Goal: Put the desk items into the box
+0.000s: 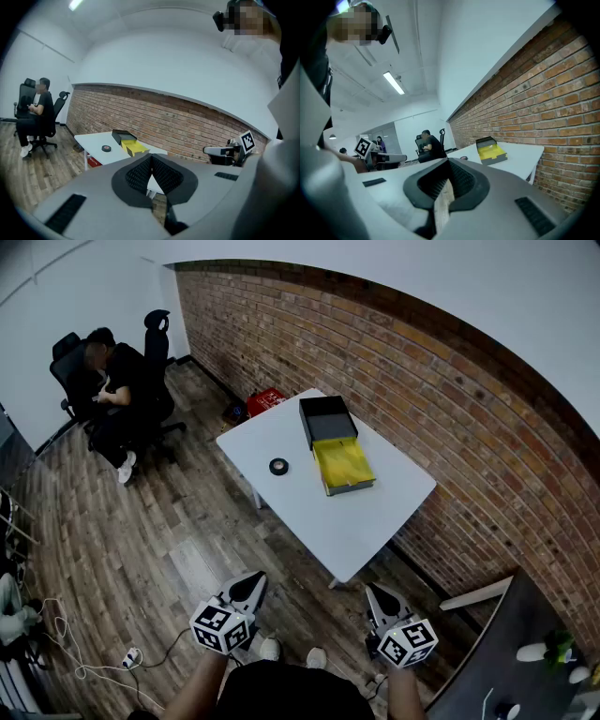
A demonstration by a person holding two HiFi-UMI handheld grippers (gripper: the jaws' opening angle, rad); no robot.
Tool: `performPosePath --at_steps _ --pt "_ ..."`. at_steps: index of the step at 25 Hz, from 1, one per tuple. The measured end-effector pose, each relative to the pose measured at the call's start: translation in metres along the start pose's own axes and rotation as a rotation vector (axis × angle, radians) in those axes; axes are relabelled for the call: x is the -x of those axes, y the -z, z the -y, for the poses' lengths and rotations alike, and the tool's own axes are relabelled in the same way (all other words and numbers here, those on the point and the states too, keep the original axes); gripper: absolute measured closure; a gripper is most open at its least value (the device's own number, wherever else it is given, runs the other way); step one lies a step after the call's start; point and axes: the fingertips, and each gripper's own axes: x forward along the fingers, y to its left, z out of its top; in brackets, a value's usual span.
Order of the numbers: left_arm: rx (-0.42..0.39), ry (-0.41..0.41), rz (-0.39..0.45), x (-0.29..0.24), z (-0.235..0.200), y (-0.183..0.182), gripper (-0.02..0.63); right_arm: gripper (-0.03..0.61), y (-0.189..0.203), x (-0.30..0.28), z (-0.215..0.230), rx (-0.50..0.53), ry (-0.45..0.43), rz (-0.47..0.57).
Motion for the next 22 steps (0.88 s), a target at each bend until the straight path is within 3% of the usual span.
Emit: performPosePath --at_steps 22 --pt "-0.026 0.065 0.004 0.017 -0.028 -0.003 0.6 0.557 0.004 -0.009 -0.025 -0.048 0.079 0.032"
